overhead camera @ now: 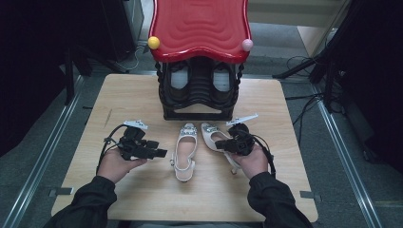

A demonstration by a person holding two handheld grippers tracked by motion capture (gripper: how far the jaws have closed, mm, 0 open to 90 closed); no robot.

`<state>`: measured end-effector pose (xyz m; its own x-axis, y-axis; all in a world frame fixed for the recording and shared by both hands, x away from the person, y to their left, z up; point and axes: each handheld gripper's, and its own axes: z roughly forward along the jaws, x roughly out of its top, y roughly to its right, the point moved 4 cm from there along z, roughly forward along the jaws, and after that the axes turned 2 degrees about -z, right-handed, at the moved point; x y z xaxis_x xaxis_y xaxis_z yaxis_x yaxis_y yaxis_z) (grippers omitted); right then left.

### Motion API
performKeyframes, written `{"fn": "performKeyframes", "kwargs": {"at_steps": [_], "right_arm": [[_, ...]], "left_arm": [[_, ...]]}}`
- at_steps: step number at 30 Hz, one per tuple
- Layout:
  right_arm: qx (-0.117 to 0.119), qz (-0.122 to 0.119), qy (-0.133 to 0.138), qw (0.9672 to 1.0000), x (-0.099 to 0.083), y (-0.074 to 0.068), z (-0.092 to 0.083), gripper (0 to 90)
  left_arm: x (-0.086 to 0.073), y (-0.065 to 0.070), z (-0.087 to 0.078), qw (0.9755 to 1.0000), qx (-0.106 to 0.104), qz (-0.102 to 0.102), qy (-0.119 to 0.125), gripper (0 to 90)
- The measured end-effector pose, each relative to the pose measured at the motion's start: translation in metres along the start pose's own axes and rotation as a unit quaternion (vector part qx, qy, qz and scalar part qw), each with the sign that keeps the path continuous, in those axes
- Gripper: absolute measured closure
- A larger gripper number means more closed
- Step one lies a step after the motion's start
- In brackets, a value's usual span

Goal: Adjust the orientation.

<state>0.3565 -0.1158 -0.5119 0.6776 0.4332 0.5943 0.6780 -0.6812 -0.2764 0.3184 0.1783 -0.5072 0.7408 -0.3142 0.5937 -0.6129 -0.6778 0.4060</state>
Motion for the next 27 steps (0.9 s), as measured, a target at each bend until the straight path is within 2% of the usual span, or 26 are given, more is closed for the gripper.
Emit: {"fn": "performKeyframes", "kwargs": {"at_steps": [9, 11, 13, 16, 21, 23, 27], "right_arm": [[-0.008, -0.014, -0.007, 0.9999, 0.001, -0.009, 0.014, 86.6], [-0.005, -0.024, -0.004, 0.9997, 0.001, -0.011, 0.015, 82.0], [0.005, -0.033, 0.014, 0.9993, 0.004, -0.016, 0.011, 76.4], [0.006, -0.05, 0.025, 0.9984, 0.007, -0.02, 0.003, 78.4], [0.006, -0.04, 0.041, 0.9983, 0.006, -0.013, -0.012, 81.9], [0.003, -0.037, 0.049, 0.9981, 0.005, -0.008, -0.019, 85.1], [-0.004, -0.013, 0.059, 0.9981, 0.002, 0.006, -0.033, 90.0]], "left_arm": [[0.0, 0.003, 0.002, 0.9999, 0.006, 0.011, 0.003, 41.7], [0.001, 0.005, 0.0, 0.9996, 0.01, 0.018, 0.017, 49.3], [0.003, 0.006, -0.003, 0.9994, 0.013, 0.021, 0.026, 54.5], [0.004, 0.005, -0.004, 0.9994, 0.012, 0.013, 0.028, 64.1], [0.006, 0.002, 0.0, 0.9998, 0.002, 0.012, 0.014, 79.0], [0.006, 0.001, 0.003, 0.9999, -0.001, 0.013, 0.006, 82.5], [0.008, 0.0, 0.009, 0.9999, -0.009, 0.005, -0.006, 88.4]]}}
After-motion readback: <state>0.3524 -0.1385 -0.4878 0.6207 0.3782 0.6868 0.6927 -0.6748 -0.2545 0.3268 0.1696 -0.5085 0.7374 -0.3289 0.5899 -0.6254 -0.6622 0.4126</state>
